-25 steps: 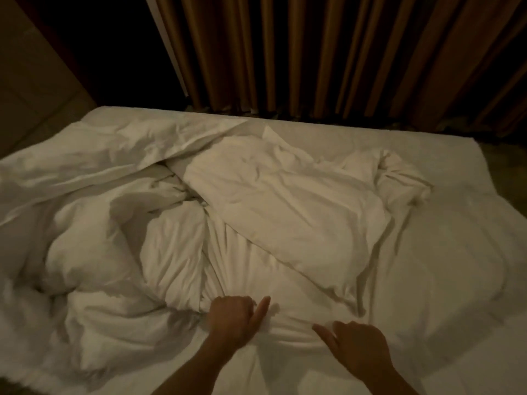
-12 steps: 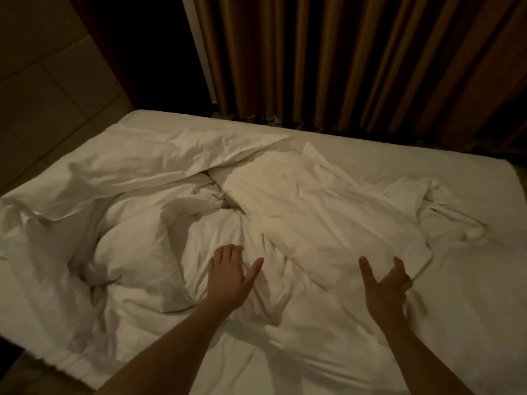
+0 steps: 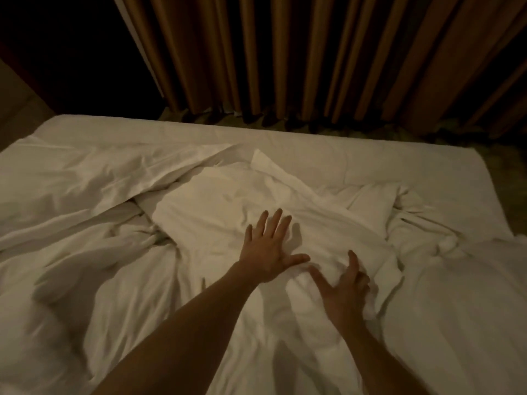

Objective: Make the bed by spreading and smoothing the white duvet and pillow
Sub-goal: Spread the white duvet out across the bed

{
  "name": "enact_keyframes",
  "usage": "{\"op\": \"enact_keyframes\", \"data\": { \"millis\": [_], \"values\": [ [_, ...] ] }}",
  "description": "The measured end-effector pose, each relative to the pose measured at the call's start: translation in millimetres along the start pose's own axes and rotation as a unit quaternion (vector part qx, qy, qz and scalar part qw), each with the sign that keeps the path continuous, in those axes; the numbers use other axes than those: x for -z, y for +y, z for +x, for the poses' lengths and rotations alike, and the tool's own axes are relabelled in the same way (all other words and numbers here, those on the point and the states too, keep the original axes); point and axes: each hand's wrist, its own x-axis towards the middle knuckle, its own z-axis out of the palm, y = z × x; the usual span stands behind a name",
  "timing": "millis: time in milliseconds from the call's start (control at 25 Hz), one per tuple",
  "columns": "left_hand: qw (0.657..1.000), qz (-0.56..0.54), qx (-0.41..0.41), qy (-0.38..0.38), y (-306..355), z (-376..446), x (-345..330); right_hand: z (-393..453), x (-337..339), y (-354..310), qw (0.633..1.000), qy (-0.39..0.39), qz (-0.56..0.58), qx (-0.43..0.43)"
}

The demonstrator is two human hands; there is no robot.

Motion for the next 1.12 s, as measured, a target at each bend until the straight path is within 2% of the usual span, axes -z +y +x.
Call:
{"op": "enact_keyframes", "data": {
  "millis": [160,280,360,480,600,680,760,920,960,1040,1120],
  "values": [
    [0.999,0.034,-0.026,-0.023,8.0,58.5,5.7,26.2,6.8,-5.0,0.999,0.022,-0.043,-0.001],
    [0.994,0.063,-0.035,-0.082,5.8,79.5,-10.1,30.6,-2.0,-11.1,0.997,-0.013,-0.060,-0.035],
    [0.991,0.094,-0.021,-0.096,2.8,75.4,-30.4,27.0,-12.5,-8.5,0.996,-0.036,-0.076,-0.025],
    [0.989,0.126,-0.001,-0.078,-4.8,63.6,-41.2,23.3,-14.9,-10.5,0.996,-0.051,-0.067,0.006],
    [0.996,0.090,-0.013,-0.021,-22.6,65.2,-4.6,19.4,-5.9,-47.4,0.983,-0.039,-0.166,0.066],
    [0.994,0.097,-0.042,0.037,-47.1,75.6,45.9,20.2,-2.3,-106.2,0.955,-0.023,-0.263,0.133],
    [0.989,0.098,-0.027,0.105,-82.1,88.6,125.7,28.3,-9.9,-190.9,0.926,0.006,-0.307,0.218],
    [0.957,0.096,0.040,0.270,-189.2,98.1,337.3,36.3,-49.7,-417.7,0.890,0.054,-0.183,0.415],
    [0.943,0.093,0.065,0.314,-215.2,98.1,384.8,37.5,-63.9,-472.4,0.870,0.082,-0.167,0.456],
    [0.908,0.086,0.146,0.382,-276.4,88.7,466.8,25.6,-104.5,-582.3,0.831,0.141,-0.217,0.492],
    [0.888,0.070,0.255,0.376,-333.4,78.6,510.4,7.0,-152.5,-652.3,0.819,0.147,-0.282,0.477]
  ]
}}
